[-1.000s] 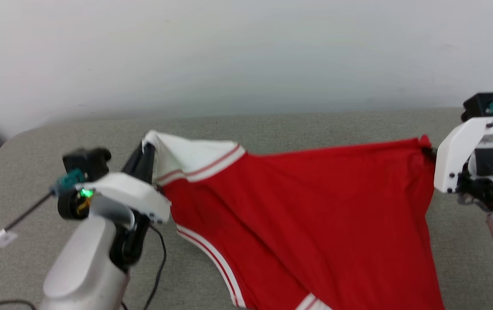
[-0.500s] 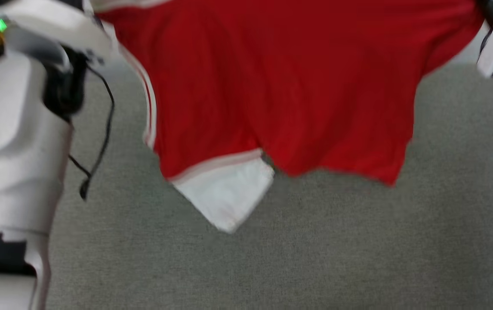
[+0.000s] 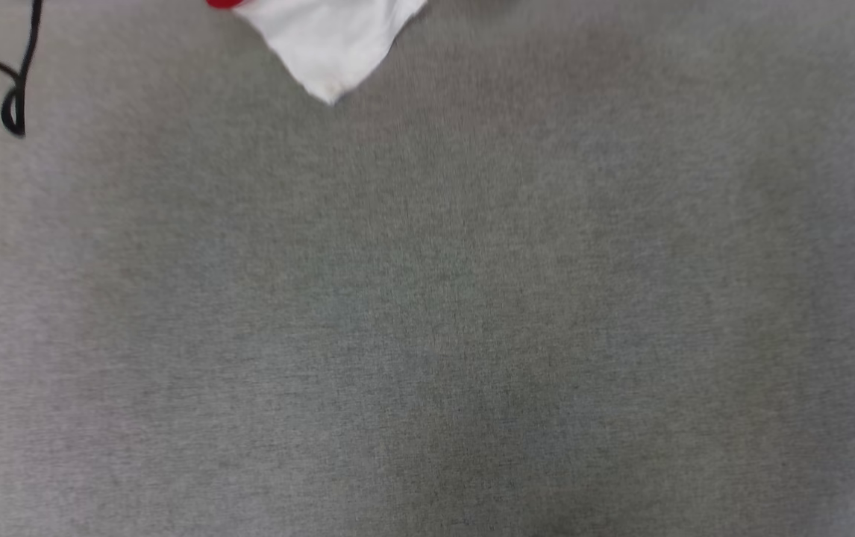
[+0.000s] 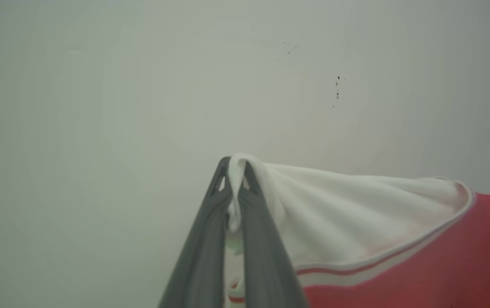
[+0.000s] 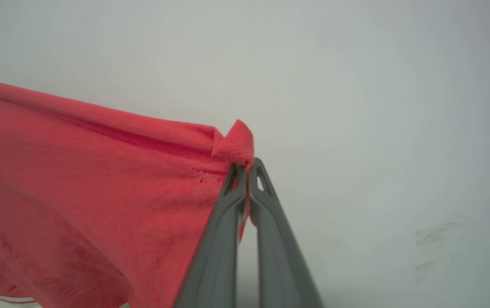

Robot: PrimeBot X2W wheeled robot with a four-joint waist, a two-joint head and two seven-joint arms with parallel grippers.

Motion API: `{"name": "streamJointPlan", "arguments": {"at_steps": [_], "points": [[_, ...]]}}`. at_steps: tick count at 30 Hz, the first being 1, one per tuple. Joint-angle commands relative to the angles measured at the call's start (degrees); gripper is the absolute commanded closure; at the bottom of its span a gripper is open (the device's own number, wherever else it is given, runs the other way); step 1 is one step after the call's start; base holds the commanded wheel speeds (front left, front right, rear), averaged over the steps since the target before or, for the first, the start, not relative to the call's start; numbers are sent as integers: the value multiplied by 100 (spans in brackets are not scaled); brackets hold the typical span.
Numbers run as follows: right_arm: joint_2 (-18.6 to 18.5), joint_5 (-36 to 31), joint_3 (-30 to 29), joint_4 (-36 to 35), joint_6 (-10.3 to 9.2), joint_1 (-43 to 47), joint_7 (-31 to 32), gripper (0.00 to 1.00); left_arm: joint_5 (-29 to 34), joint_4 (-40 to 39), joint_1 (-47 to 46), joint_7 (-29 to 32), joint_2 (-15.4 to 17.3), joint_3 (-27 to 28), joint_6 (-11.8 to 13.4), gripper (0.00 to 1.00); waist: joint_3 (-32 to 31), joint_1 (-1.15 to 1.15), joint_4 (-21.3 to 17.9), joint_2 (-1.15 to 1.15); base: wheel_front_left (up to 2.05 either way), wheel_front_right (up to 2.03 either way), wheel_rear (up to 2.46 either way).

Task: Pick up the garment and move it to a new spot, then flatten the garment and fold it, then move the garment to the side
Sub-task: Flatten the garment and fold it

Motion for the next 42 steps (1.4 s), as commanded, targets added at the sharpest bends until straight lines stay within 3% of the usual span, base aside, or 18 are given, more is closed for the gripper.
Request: {"name": "streamJointPlan", "arguments": {"at_steps": [1, 13, 24, 32, 42], "points": [[-16, -8, -2, 40, -12, -85, -28, 100, 42, 35, -104, -29, 58, 17, -7, 100, 295, -1, -36, 0, 0, 0, 0], [114, 205, 409, 440, -11, -815, -739, 100, 71, 499, -783, -183, 14, 9, -142, 100, 1193, -1, 15, 0, 0, 0, 0], [307, 453, 1037, 803, -10, -462, -821, 100, -84, 1057, -239, -220, -113, 89, -310, 100, 1307, -1, 71, 0, 0, 0, 0], [228, 1068, 1643, 764, -9, 663, -778, 100, -336, 1090, 1165, -223, -245, 194, -384, 100, 663, -1, 214, 0, 0, 0, 0], [-48, 1972, 2426, 328, -9, 2916, -758, 100, -900, 198, 4249, -218, -104, -36, -388, 100, -708, -1, 233, 0, 0, 0, 0]]}}
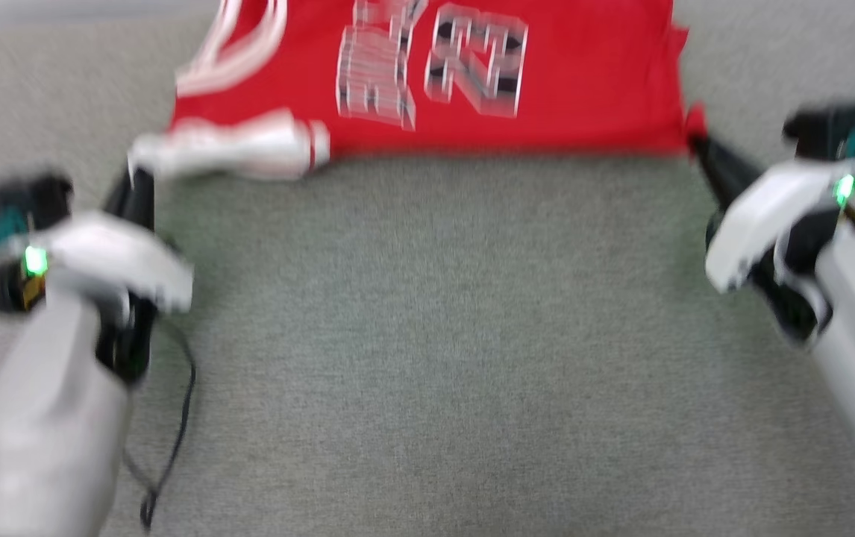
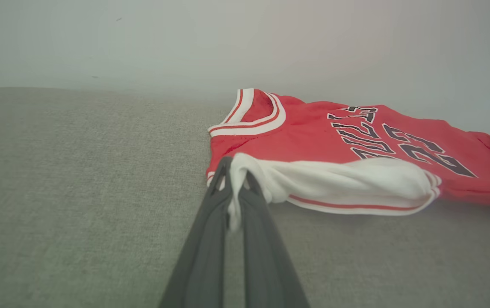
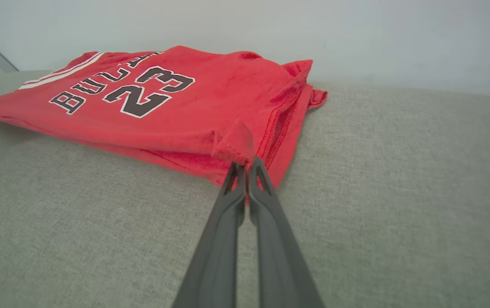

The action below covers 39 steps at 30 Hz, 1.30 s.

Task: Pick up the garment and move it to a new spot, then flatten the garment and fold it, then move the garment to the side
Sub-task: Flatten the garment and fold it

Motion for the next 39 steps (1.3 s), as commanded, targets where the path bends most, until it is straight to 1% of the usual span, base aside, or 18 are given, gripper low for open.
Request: {"name": "streamJointPlan", "arguments": {"at_steps": [1, 3, 5, 9, 10, 14, 20, 23, 28, 30, 34, 35, 39], "points": [[-157, 145, 82, -128, -7, 414, -39, 100, -53, -217, 582, -29, 83, 84, 5, 100, -645, 0, 2, 0, 0, 0, 0], [-235, 256, 158, -184, -7, 844, -43, 100, -55, -475, 1268, -29, 84, 157, 33, 100, -929, 0, -7, 0, 0, 0, 0], [-280, 325, 201, -320, -7, 1180, -105, 100, -111, -709, 1890, -29, 115, 233, 125, 100, -1159, 0, -40, 0, 0, 0, 0], [-465, 340, 162, -576, -9, 1825, -232, 100, -235, -1260, 2977, -12, 202, 351, 392, 100, -1562, 0, -72, 0, 0, 0, 0], [-462, 374, 146, -621, -9, 2047, -235, 100, -261, -1402, 3266, 11, 216, 360, 469, 100, -1686, 0, -78, 0, 0, 0, 0], [-599, 316, -6, -859, -9, 2800, -172, 100, -382, -2222, 4226, 215, 283, 412, 805, 100, -2094, 0, -47, 0, 0, 0, 0], [-723, 105, -461, -1441, -10, 3973, 29, 100, -526, -3537, 5467, 620, 434, 492, 1332, 100, -2395, 0, -32, 0, 0, 0, 0], [-688, -65, -783, -1857, -10, 4468, 128, 100, -593, -4068, 5988, 770, 477, 558, 1586, 100, -2466, 0, -57, 0, 0, 0, 0], [-567, -321, -1381, -2301, -10, 5296, 483, 100, -693, -4731, 6560, 964, 516, 622, 1886, 100, -2515, 0, -37, 0, 0, 0, 0], [-451, -445, -1576, -2499, -10, 5509, 666, 100, -717, -4885, 6651, 1011, 522, 628, 1940, 100, -2522, 0, -29, 0, 0, 0, 0], [-268, -671, -1879, -2870, -9, 5696, 1115, 100, -688, -5068, 6396, 1074, 515, 539, 1861, 100, -2471, 0, -23, 0, 0, 0, 0], [-268, -671, -1879, -2870, -9, 5696, 1115, 100, -688, -5068, 6396, 1074, 515, 539, 1861, 100, -2471, 0, -23, 0, 0, 0, 0], [-143, -871, -2059, -3051, -8, 5484, 1560, 100, -613, -4948, 5832, 1237, 504, 326, 1668, 100, -2333, 0, -5, 0, 0, 0, 0]]}}
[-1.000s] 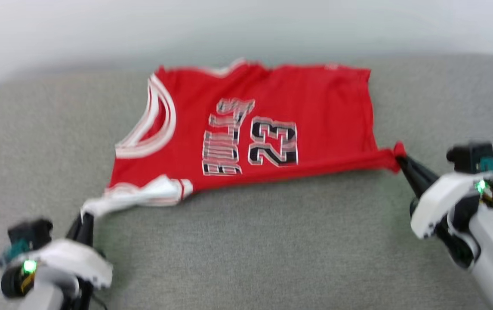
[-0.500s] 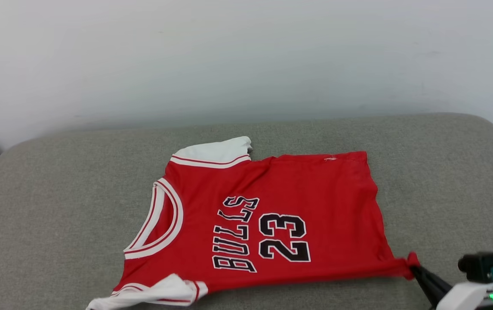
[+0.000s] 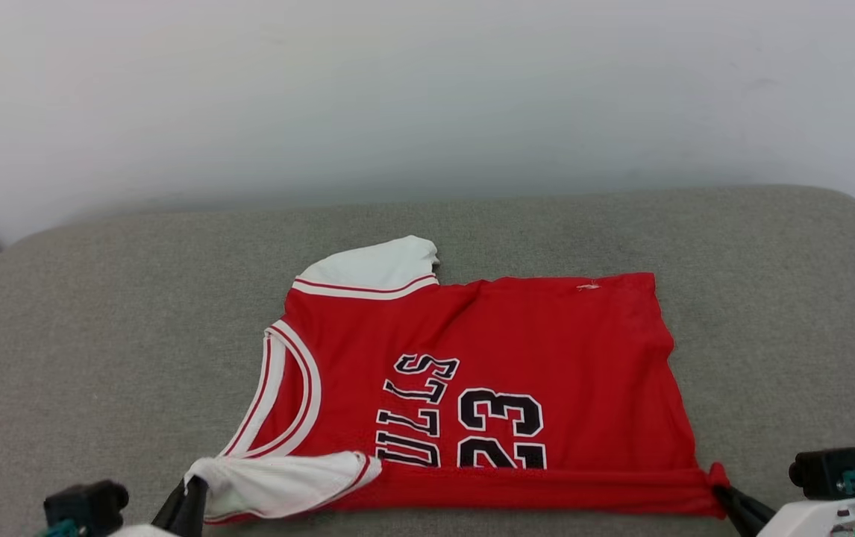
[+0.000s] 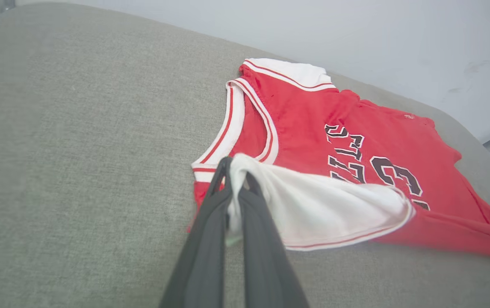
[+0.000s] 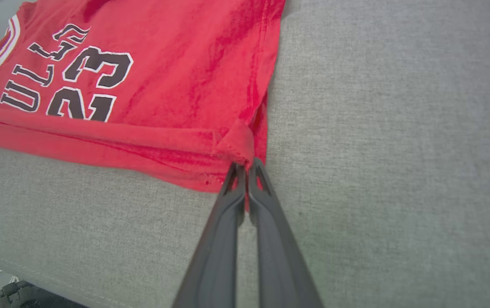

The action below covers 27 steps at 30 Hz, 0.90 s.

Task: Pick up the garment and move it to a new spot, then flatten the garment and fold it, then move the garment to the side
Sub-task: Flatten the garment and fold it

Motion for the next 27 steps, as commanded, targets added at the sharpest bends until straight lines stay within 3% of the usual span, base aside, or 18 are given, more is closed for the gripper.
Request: {"name": "streamJointPlan", "arguments": {"at_steps": [1, 9, 20, 21, 22, 23, 24, 27], "points": [[8, -40, -23, -24, -8, -110, 22, 100, 21, 42, -125, 1, -15, -4, -28, 100, 58, 0, 16, 0, 0, 0, 0], [53, -242, 210, 117, -7, -974, 444, 100, 118, 865, -1326, -28, -185, -205, -397, 100, 439, 0, -117, 0, 0, 0, 0], [151, -306, 579, 736, -6, -1945, 304, 97, 10, 2216, -2390, 152, -460, -463, -851, 100, 991, 0, -85, 0, 0, 0, 0], [163, -304, 628, 833, -6, -1990, 283, 68, -27, 2365, -2450, 184, -495, -472, -901, 94, 1002, 0, -90, 0, 0, 0, 0], [181, -277, 678, 937, -7, -2013, 258, 50, -57, 2490, -2494, 212, -531, -495, -949, 59, 1009, 0, -90, 0, 0, 0, 0], [192, -273, 729, 1025, -6, -2062, 204, 10, -86, 2628, -2539, 247, -554, -512, -996, 6, 1013, 0, -87, 0, 0, 0, 0], [205, -261, 762, 1115, -6, -2093, 138, 0, -102, 2746, -2570, 272, -582, -539, -1035, 0, 1003, 0, -82, 0, 0, 0, 0], [256, -201, 850, 1345, -6, -2060, -40, 0, -207, 3058, -2624, 320, -666, -583, -1163, 0, 915, 0, -56, 0, 0, 0, 0]]}}
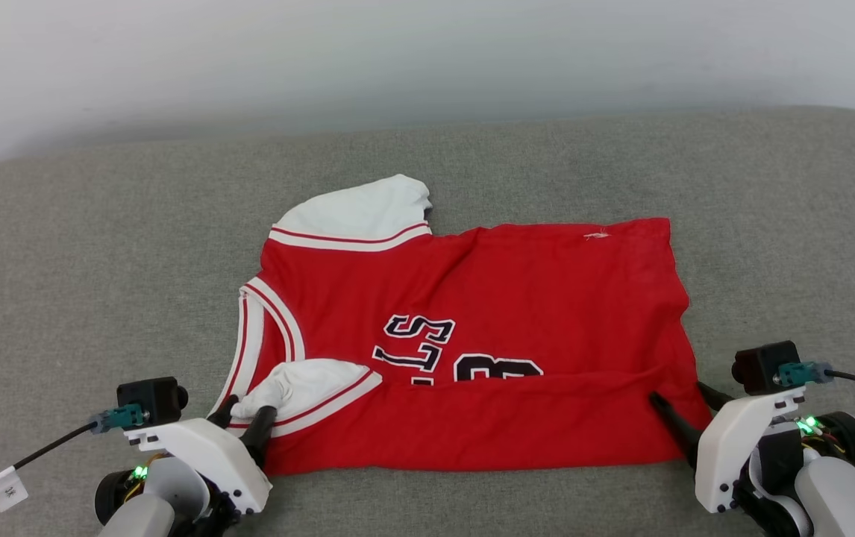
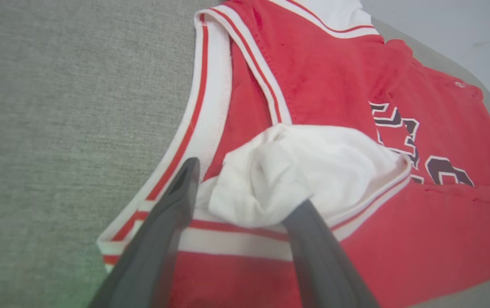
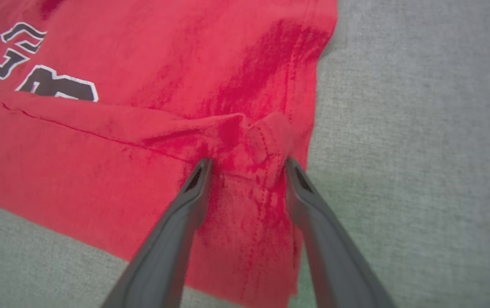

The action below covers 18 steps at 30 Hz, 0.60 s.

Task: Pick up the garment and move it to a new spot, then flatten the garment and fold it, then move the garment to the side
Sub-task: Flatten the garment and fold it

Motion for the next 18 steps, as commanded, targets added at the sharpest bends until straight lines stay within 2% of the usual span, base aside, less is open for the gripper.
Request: {"name": "streamJointPlan", "arguments": {"at_steps": [1, 7, 11, 15, 18], "points": [[-3, 20, 15, 45, -5, -4, -62, 0, -27, 63, -30, 8, -4, -12, -29, 0, -65, -1, 16, 0, 0, 0, 0], [-7, 135, 164, 45, -3, 239, -905, 0, -207, 316, 132, -19, 48, 71, -158, 0, -475, -1, -31, 0, 0, 0, 0], [-27, 27, 35, -140, -3, 434, -1525, 0, -301, 222, 208, 42, 186, 142, -191, 0, -736, -1, -99, 0, 0, 0, 0], [97, -187, -226, -468, -3, 663, -1964, 0, -368, -88, 247, 299, 414, 188, -134, 0, -863, -1, -176, 0, 0, 0, 0], [207, -394, -469, -785, -3, 882, -2083, 0, -468, -392, 277, 750, 628, 159, -135, 0, -912, -1, -218, 0, 0, 0, 0]]}}
